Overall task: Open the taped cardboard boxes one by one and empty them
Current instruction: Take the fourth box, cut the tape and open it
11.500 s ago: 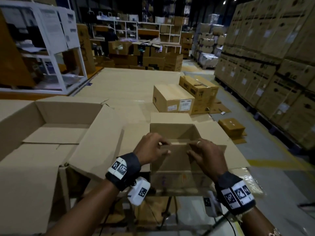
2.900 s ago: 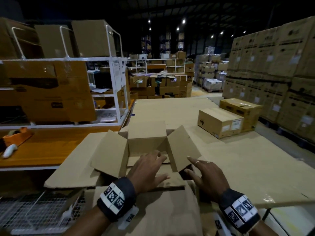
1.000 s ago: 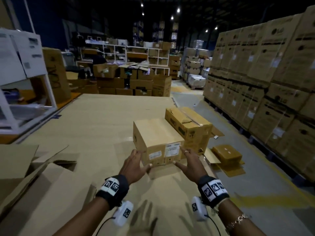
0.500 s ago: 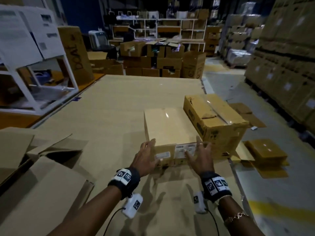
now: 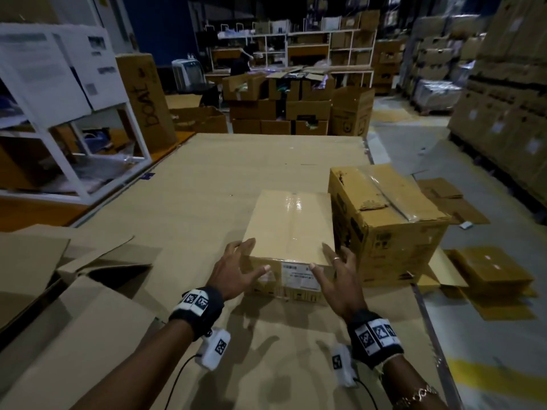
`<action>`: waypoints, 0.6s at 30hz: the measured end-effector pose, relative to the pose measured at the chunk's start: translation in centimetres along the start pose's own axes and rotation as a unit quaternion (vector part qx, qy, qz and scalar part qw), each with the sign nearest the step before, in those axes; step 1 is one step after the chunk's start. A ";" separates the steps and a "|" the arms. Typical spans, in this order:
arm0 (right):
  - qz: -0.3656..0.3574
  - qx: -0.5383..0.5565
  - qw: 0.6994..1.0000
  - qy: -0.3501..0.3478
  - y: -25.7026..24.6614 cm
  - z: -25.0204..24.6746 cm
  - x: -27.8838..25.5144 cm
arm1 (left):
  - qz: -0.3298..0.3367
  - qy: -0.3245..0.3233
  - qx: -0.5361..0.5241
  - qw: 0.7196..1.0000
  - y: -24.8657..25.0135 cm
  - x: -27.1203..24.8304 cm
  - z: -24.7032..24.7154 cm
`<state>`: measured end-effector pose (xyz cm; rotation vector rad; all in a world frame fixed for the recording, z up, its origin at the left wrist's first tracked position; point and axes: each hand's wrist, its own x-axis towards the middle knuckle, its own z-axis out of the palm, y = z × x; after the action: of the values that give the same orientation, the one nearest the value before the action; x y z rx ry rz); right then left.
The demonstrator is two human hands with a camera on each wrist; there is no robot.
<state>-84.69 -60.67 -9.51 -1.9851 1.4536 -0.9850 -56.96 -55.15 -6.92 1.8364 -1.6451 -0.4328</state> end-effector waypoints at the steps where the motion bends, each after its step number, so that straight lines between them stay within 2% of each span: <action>1: 0.011 0.001 0.999 -0.031 0.0 0.3 0.2 | -0.009 -0.016 -0.005 1.000 0.3 0.3 0.1; 4: 0.016 0.011 0.998 -0.055 -0.4 1.0 0.7 | -0.043 -0.067 -0.012 0.997 1.4 0.6 0.3; 6: 0.029 0.039 0.998 -0.047 -0.7 0.9 0.4 | -0.051 -0.068 -0.015 0.996 1.7 0.2 0.2; 10: -0.003 0.041 0.998 -0.042 -1.7 0.0 -1.8 | -0.031 -0.050 -0.001 0.998 1.6 -2.2 -1.0; 18: -0.033 0.035 0.998 -0.029 -4.7 -1.9 -10.7 | 0.017 -0.054 0.000 0.998 0.5 -12.0 -2.7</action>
<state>-85.28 -48.97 -7.71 -2.0057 1.3124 -0.9834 -57.73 -42.85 -6.53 1.8103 -1.7454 -0.5264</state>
